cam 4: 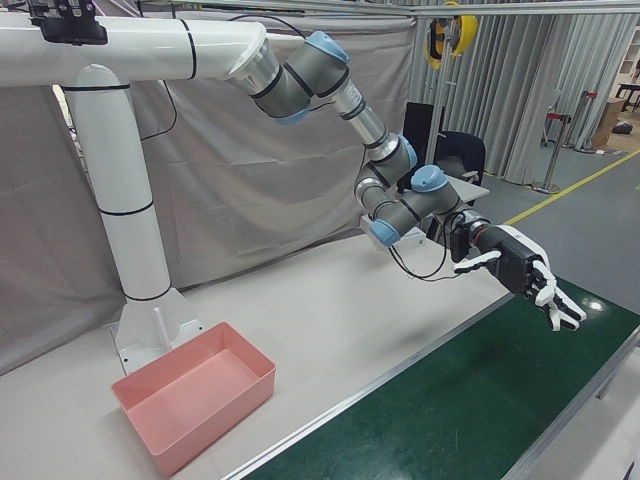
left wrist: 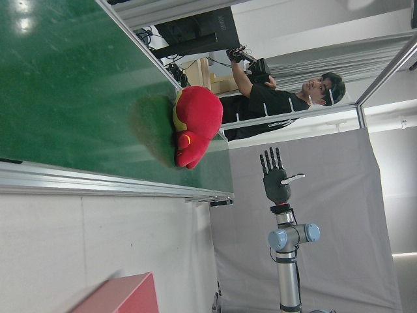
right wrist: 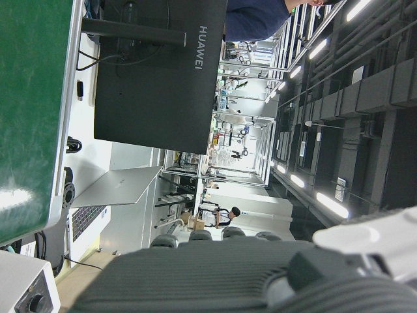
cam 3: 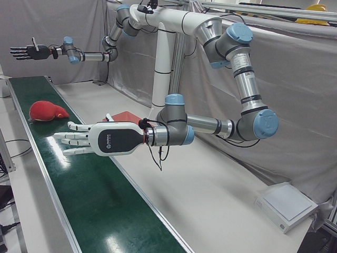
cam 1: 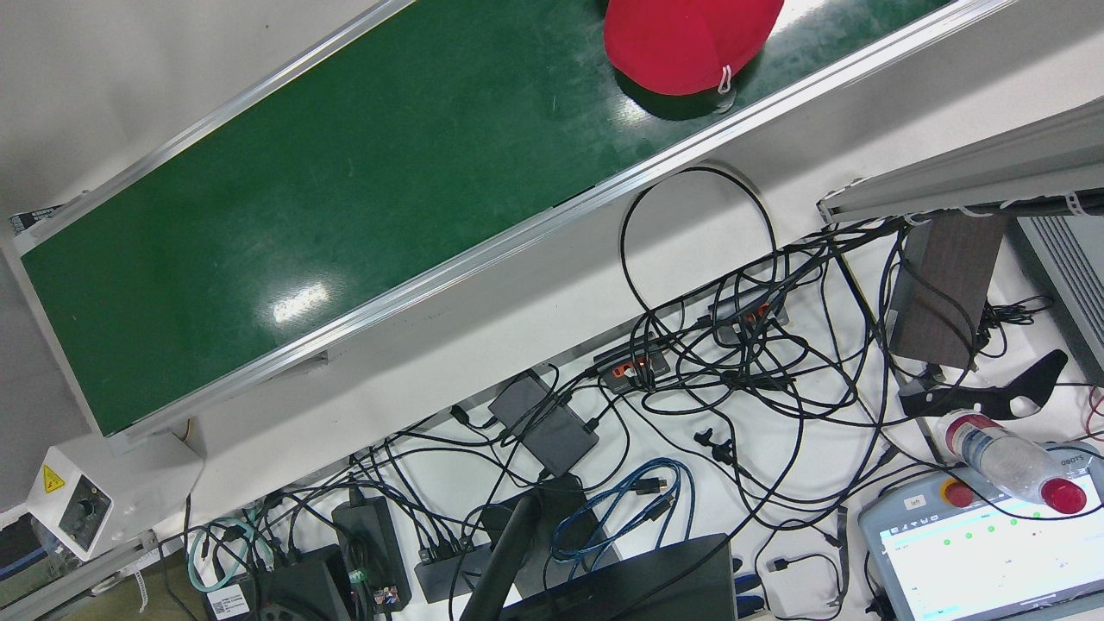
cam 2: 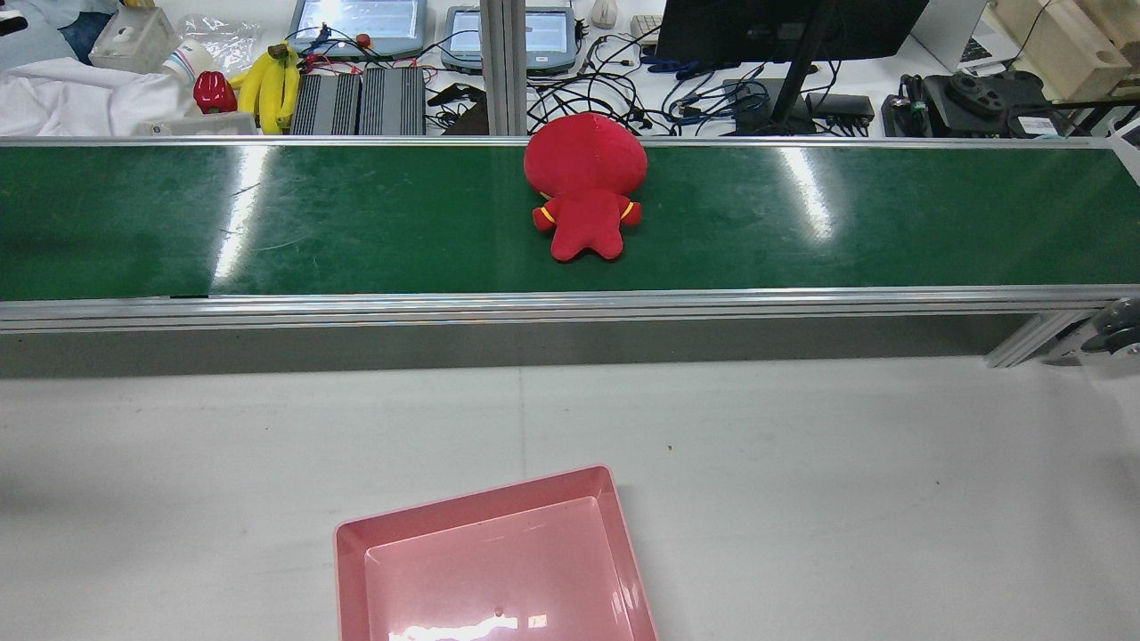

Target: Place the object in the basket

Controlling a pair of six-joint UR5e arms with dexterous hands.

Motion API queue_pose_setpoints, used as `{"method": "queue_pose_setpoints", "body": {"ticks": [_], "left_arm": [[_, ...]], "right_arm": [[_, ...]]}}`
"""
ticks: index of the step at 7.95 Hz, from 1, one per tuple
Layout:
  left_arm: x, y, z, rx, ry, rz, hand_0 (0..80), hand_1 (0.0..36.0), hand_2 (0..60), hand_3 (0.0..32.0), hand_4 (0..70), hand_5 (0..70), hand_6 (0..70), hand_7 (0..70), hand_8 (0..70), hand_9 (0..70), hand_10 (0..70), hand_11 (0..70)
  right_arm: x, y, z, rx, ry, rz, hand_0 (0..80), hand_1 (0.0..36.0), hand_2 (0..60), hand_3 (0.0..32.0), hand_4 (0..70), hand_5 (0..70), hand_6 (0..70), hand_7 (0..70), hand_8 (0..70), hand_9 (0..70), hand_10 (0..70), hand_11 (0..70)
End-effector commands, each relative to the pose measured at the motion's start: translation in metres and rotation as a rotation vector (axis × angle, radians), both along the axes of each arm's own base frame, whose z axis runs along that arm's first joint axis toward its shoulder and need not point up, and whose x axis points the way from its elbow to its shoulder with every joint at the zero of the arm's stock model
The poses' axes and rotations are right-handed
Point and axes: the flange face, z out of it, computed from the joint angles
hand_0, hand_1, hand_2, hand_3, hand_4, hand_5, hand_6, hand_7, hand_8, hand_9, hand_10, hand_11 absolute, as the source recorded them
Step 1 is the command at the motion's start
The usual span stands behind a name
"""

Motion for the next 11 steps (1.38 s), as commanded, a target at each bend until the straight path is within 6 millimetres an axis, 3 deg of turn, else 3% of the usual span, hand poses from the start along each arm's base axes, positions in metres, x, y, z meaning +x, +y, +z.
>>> {"method": "queue_pose_setpoints", "body": {"ticks": [1, 2, 3, 7, 8, 11], "left_arm": [[0.015, -0.006, 0.008, -0.01, -0.032, 0.01, 61.1, 20.3, 0.0, 0.0, 14.6, 31.5, 5.8, 4.5, 11.5, 17.6, 0.0, 0.0], [0.018, -0.007, 0.01, -0.012, -0.033, 0.012, 60.4, 20.5, 0.0, 0.0, 14.4, 32.0, 5.7, 4.4, 11.1, 17.1, 0.0, 0.2], [0.023, -0.013, 0.025, -0.023, -0.035, 0.018, 60.7, 20.6, 0.0, 0.0, 14.7, 32.4, 5.7, 4.3, 11.1, 17.2, 0.0, 0.3], [0.039, -0.05, 0.046, -0.028, -0.035, 0.013, 60.1, 21.0, 0.0, 0.0, 14.1, 31.9, 5.7, 4.2, 11.8, 18.2, 0.0, 0.0], [0.053, -0.049, 0.049, -0.033, -0.036, 0.027, 59.9, 20.5, 0.0, 0.0, 14.3, 31.6, 5.7, 4.3, 12.0, 18.5, 0.0, 0.0], [0.055, -0.049, 0.048, -0.032, -0.035, 0.019, 59.4, 20.3, 0.0, 0.0, 14.6, 32.0, 5.7, 4.3, 12.6, 19.2, 0.0, 0.0]], "right_arm": [[0.0, 0.0, 0.0, 0.0, 0.0, 0.0, 0.0, 0.0, 0.0, 0.0, 0.0, 0.0, 0.0, 0.0, 0.0, 0.0, 0.0, 0.0], [0.0, 0.0, 0.0, 0.0, 0.0, 0.0, 0.0, 0.0, 0.0, 0.0, 0.0, 0.0, 0.0, 0.0, 0.0, 0.0, 0.0, 0.0], [0.0, 0.0, 0.0, 0.0, 0.0, 0.0, 0.0, 0.0, 0.0, 0.0, 0.0, 0.0, 0.0, 0.0, 0.0, 0.0, 0.0, 0.0], [0.001, 0.0, 0.0, -0.002, 0.0, 0.002, 0.0, 0.0, 0.0, 0.0, 0.0, 0.0, 0.0, 0.0, 0.0, 0.0, 0.0, 0.0], [0.0, 0.0, 0.0, 0.0, 0.0, 0.0, 0.0, 0.0, 0.0, 0.0, 0.0, 0.0, 0.0, 0.0, 0.0, 0.0, 0.0, 0.0], [0.0, 0.0, -0.001, 0.002, 0.0, 0.0, 0.0, 0.0, 0.0, 0.0, 0.0, 0.0, 0.0, 0.0, 0.0, 0.0, 0.0, 0.0]]}}
